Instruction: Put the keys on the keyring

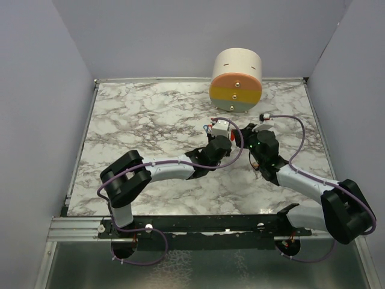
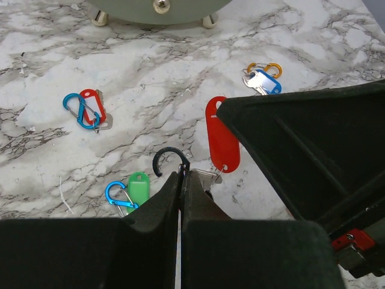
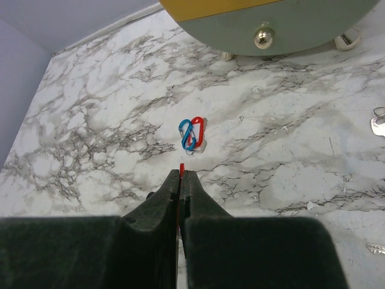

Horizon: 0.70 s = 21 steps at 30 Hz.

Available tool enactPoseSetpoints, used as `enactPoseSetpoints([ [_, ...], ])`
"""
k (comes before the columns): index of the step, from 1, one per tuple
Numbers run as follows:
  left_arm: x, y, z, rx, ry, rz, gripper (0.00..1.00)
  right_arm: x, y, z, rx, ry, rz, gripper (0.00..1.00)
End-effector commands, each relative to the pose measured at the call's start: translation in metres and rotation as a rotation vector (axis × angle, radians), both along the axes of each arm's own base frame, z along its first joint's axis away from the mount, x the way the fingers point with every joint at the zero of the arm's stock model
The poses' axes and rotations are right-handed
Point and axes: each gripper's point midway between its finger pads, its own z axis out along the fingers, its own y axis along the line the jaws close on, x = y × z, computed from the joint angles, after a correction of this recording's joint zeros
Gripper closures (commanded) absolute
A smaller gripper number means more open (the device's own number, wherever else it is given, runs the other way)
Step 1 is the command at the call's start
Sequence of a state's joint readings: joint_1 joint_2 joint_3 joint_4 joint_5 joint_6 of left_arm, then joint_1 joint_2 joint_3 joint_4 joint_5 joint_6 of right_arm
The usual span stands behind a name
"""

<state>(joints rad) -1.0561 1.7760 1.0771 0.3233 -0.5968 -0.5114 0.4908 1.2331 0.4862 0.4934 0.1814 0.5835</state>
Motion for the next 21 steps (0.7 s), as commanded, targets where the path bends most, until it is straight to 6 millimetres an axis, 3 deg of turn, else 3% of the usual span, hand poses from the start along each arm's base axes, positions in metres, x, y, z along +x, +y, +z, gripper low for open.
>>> enactPoseSetpoints([
  [1,0.0032,-0.0063,0.0119,-0.042,-0.028,0.023,1.00,0.0085,0.0000,0.0140,0.025,-0.030,-0.045,0.99],
  [21,0.0003,-0.0120,0.0078,-0.037,-0.026,0.009,1.00,0.0089,-0.0010,0.0169,0.036,-0.036,-0.062,0.99],
])
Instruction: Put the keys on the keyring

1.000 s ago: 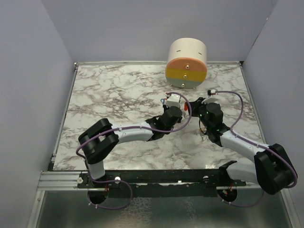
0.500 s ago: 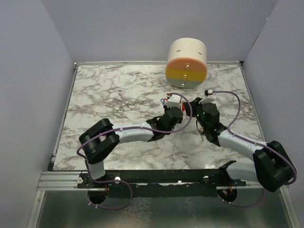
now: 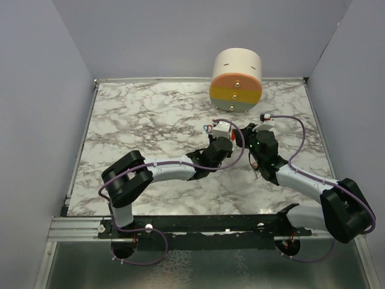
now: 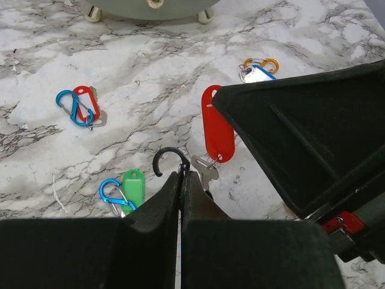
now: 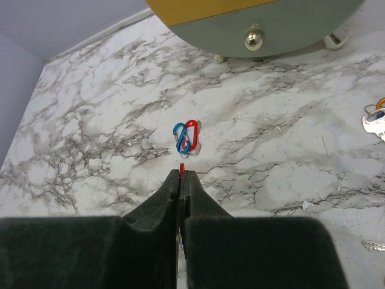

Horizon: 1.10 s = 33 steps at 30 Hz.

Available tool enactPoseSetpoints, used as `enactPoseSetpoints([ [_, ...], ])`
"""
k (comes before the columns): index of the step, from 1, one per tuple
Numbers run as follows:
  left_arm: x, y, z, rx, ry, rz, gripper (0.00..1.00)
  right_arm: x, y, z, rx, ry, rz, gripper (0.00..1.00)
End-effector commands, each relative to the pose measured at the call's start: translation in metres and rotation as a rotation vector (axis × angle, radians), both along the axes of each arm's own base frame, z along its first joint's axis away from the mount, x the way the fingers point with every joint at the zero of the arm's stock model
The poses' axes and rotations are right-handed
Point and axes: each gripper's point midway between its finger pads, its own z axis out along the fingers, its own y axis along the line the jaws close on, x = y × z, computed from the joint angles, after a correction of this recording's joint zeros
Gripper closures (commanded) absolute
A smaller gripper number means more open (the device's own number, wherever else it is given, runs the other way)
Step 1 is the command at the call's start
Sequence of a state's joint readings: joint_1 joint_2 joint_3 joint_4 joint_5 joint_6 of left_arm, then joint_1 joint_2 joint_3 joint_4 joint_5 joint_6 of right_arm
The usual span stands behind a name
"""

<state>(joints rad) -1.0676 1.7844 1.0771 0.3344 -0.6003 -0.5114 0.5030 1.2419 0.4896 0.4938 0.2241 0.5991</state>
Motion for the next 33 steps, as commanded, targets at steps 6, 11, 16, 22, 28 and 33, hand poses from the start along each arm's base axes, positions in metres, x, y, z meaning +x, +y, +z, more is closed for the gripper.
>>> enactPoseSetpoints([
  [6,0.0047,-0.0104,0.0071,-0.033,-0.021,0.013,1.00,0.0064,0.0001,0.0185,0.029,-0.042,-0.029,0.99],
  [11,0.0051,-0.0118,0.0071,-0.034,-0.021,0.011,1.00,0.0058,0.0003,0.0190,0.030,-0.043,-0.026,0.99],
  [16,0.0055,-0.0137,0.0072,-0.036,-0.022,0.008,1.00,0.0051,0.0007,0.0185,0.029,-0.042,-0.021,0.99],
  [22,0.0058,-0.0134,0.0068,-0.036,-0.022,0.008,1.00,0.0040,0.0014,0.0208,0.033,-0.048,-0.017,0.99],
  [28,0.0059,-0.0143,0.0054,-0.033,-0.022,0.007,1.00,0.0032,0.0028,0.0208,0.033,-0.047,-0.011,0.99],
  [33,0.0065,-0.0160,0.0040,-0.030,-0.022,0.004,1.00,0.0026,0.0040,0.0206,0.035,-0.047,-0.008,0.99],
])
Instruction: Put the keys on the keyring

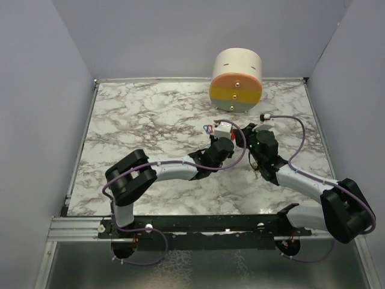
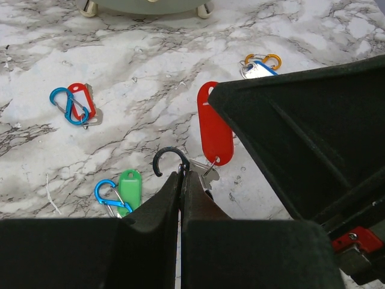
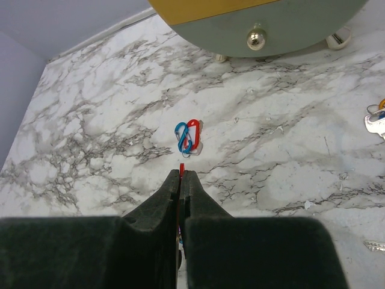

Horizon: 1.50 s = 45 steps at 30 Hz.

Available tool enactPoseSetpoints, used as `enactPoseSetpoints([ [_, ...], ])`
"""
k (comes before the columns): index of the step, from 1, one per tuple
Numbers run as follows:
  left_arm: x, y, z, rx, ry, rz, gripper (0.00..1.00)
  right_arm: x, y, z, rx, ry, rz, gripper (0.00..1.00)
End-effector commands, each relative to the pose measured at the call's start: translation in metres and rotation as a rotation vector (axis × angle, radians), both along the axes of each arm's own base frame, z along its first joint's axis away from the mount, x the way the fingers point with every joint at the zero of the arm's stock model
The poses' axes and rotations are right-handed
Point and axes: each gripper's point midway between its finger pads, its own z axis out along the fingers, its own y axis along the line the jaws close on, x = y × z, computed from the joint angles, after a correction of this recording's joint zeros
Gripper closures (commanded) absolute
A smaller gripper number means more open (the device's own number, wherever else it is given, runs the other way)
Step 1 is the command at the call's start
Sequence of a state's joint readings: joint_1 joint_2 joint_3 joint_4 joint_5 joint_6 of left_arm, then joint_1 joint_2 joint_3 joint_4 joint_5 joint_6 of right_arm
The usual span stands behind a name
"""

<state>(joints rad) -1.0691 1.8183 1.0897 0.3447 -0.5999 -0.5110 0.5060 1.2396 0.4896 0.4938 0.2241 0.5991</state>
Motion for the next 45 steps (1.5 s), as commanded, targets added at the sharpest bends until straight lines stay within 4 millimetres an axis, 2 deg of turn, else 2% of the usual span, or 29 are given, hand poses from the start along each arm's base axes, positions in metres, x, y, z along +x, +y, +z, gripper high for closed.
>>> enactPoseSetpoints([
  [1,0.0053,-0.0112,0.0137,-0.041,-0.028,0.007,1.00,0.0032,0.0032,0.0200,0.034,-0.045,-0.010,0.99],
  [26,0.0079,-0.0096,0.0119,-0.027,-0.038,0.020,1.00,-0.0011,0.0058,0.0243,0.030,-0.051,0.004,0.99],
  [45,0.0091,-0.0047,0.0199,-0.035,-0.055,0.033,1.00,-0.0008,0.0086,0.0208,0.017,-0.042,0.018,0.99],
])
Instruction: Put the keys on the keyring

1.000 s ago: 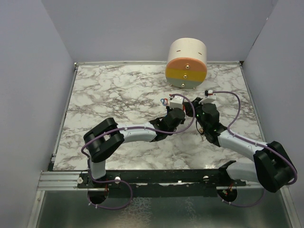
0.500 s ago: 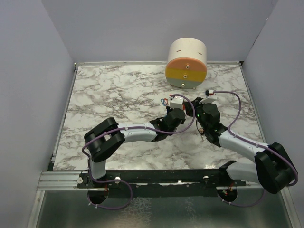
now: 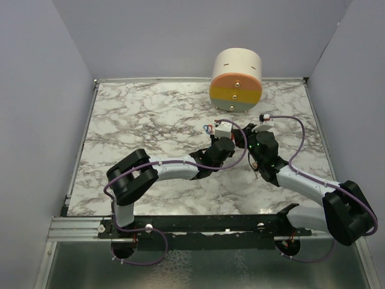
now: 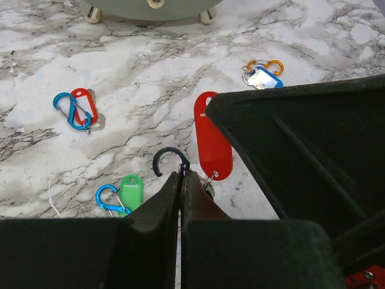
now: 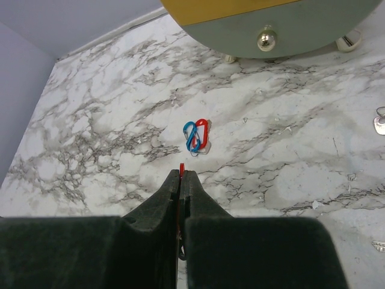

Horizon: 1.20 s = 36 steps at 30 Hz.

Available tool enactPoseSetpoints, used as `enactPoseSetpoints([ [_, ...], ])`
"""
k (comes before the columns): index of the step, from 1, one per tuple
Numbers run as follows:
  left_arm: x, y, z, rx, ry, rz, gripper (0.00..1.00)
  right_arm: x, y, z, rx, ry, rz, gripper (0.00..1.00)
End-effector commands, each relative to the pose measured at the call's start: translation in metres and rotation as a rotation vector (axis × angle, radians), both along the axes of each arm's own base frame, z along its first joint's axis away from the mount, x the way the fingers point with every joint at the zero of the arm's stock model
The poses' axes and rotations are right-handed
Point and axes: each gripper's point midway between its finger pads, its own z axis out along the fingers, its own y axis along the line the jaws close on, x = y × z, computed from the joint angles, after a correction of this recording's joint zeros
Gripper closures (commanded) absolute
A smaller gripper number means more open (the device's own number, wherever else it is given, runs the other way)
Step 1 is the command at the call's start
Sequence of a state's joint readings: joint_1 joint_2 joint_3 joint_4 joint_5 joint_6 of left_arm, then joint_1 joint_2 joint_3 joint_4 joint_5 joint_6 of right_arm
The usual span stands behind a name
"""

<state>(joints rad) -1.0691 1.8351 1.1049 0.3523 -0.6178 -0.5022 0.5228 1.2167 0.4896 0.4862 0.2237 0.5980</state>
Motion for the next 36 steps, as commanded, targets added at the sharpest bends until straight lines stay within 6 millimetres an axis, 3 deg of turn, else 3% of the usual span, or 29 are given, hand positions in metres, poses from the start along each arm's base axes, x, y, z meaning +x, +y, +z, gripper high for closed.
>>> enactPoseSetpoints([
  [1,0.005,-0.004,0.020,-0.041,-0.043,0.020,1.00,0.004,0.004,0.014,0.010,-0.029,0.002,0.99],
  [36,0.019,0.013,0.029,-0.062,-0.067,0.071,1.00,-0.002,0.009,0.013,0.010,-0.021,0.041,0.99],
])
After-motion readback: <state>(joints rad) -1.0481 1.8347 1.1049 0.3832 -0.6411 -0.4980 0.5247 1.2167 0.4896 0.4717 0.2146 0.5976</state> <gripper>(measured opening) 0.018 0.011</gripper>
